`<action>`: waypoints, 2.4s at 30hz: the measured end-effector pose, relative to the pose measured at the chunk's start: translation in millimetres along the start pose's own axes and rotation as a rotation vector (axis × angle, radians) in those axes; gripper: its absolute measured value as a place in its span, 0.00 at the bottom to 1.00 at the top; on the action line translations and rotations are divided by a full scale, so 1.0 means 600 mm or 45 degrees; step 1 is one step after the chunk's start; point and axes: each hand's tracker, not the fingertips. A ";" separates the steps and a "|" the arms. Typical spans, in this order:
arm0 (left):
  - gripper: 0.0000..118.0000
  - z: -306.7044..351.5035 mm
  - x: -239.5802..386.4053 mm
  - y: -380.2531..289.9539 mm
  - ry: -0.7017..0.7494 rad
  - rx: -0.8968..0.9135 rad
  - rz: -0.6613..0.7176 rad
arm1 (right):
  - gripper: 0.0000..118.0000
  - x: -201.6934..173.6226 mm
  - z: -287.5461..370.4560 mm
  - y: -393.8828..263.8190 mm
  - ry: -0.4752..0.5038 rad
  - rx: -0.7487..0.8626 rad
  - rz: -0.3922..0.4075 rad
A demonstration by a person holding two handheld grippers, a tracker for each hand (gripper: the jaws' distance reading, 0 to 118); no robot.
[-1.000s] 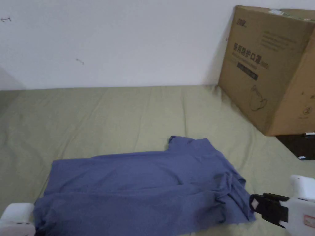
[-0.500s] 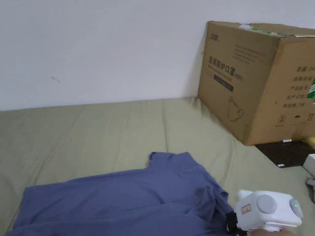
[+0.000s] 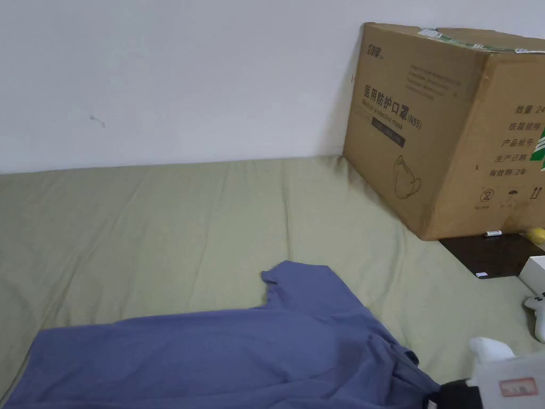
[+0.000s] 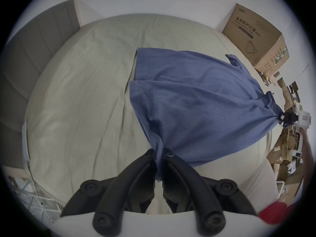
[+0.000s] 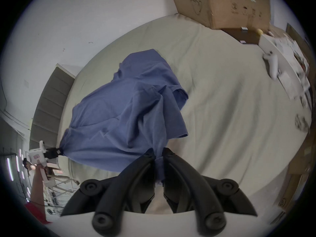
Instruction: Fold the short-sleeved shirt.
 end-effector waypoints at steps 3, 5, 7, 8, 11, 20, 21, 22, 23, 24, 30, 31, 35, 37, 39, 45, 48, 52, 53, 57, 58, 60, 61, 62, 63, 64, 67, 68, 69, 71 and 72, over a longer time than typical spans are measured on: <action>0.05 -0.009 0.005 0.008 -0.028 -0.021 0.050 | 0.05 0.024 0.016 -0.057 0.016 -0.047 -0.111; 0.05 -0.009 0.005 0.007 -0.039 -0.032 0.048 | 0.05 0.040 -0.003 -0.082 0.003 -0.055 -0.109; 0.07 -0.017 -0.025 -0.074 -0.043 -0.038 0.058 | 0.08 0.047 -0.029 -0.100 -0.045 -0.048 -0.084; 0.15 -0.016 -0.031 -0.071 -0.033 -0.018 0.076 | 0.17 0.047 -0.044 -0.104 -0.059 -0.040 -0.069; 0.96 -0.016 -0.027 -0.074 0.032 0.073 0.118 | 1.00 0.034 -0.045 -0.117 -0.142 0.047 0.032; 0.94 0.058 -0.018 -0.119 0.031 0.334 -0.051 | 0.99 -0.080 0.069 -0.099 -0.012 0.423 0.182; 0.93 0.070 -0.024 -0.112 -0.005 0.364 -0.073 | 0.98 -0.099 0.085 -0.097 0.077 0.509 0.202; 0.80 0.085 -0.032 -0.108 -0.051 0.413 -0.102 | 0.92 -0.118 0.100 -0.095 0.129 0.598 0.211; 0.58 0.097 0.039 -0.091 -0.067 0.509 -0.124 | 0.79 -0.141 0.111 -0.091 0.151 0.661 0.242; 0.27 0.107 0.048 -0.083 -0.079 0.587 -0.151 | 0.51 -0.163 0.119 -0.086 0.161 0.710 0.286; 0.00 0.116 0.082 0.019 -0.164 0.769 -0.099 | 0.03 -0.260 0.119 -0.049 0.218 0.755 0.349; 0.01 0.107 0.069 0.084 -0.153 0.716 -0.053 | 0.03 -0.269 0.116 -0.045 0.216 0.739 0.358; 0.11 -0.016 -0.019 0.234 -0.169 0.328 -0.005 | 0.03 -0.276 0.098 -0.032 0.190 0.658 0.431; 0.73 -0.080 -0.055 0.261 -0.117 0.246 -0.001 | 0.03 -0.275 0.088 -0.036 0.168 0.611 0.469; 0.99 -0.144 -0.081 0.273 0.024 0.222 0.007 | 0.03 -0.270 0.076 -0.041 0.147 0.559 0.470; 0.91 -0.252 -0.112 0.278 -0.028 0.101 0.065 | 0.03 -0.248 0.043 -0.041 0.073 0.453 0.410; 0.91 -0.266 -0.072 0.256 0.100 0.151 -0.191 | 0.03 -0.188 0.014 -0.034 0.062 0.424 0.313; 0.15 -0.234 -0.018 0.225 0.074 0.281 -0.398 | 0.03 -0.169 -0.014 -0.012 0.081 0.418 0.223; 0.01 -0.227 -0.009 0.216 0.088 0.267 -0.433 | 0.03 -0.163 -0.023 -0.002 0.093 0.422 0.223; 0.01 -0.207 0.018 0.211 0.070 0.270 -0.446 | 0.03 -0.147 -0.073 0.095 0.145 0.480 0.292; 0.01 -0.196 0.017 0.213 0.106 0.300 -0.428 | 0.03 -0.142 -0.090 0.131 0.122 0.491 0.296; 0.01 -0.158 -0.008 0.239 0.060 0.343 -0.327 | 0.24 -0.135 -0.139 0.224 0.033 0.438 0.291; 0.01 -0.145 -0.015 0.242 0.021 0.353 -0.285 | 0.73 -0.125 -0.164 0.261 0.024 0.381 0.272; 0.01 -0.131 -0.021 0.244 0.000 0.365 -0.249 | 1.00 -0.115 -0.194 0.297 -0.048 0.299 0.238; 0.01 -0.109 -0.012 0.249 -0.020 0.370 -0.226 | 0.98 -0.104 -0.225 0.326 -0.126 0.208 0.224; 0.01 -0.102 -0.015 0.250 -0.042 0.364 -0.221 | 0.98 -0.085 -0.249 0.344 -0.093 0.217 0.213; 0.01 -0.089 -0.011 0.249 -0.045 0.350 -0.217 | 0.98 -0.052 -0.321 0.369 -0.210 0.101 0.117; 0.01 -0.088 -0.010 0.248 -0.048 0.341 -0.217 | 0.98 -0.060 -0.344 0.379 -0.229 0.033 0.077; 0.01 -0.085 -0.010 0.248 -0.050 0.332 -0.221 | 0.97 -0.056 -0.364 0.379 -0.258 -0.043 0.054; 0.01 -0.104 -0.019 0.246 -0.047 0.311 -0.227 | 0.95 -0.056 -0.389 0.370 -0.284 -0.122 0.073; 0.01 -0.107 -0.014 0.242 -0.043 0.300 -0.233 | 0.93 -0.061 -0.390 0.364 -0.321 -0.132 0.147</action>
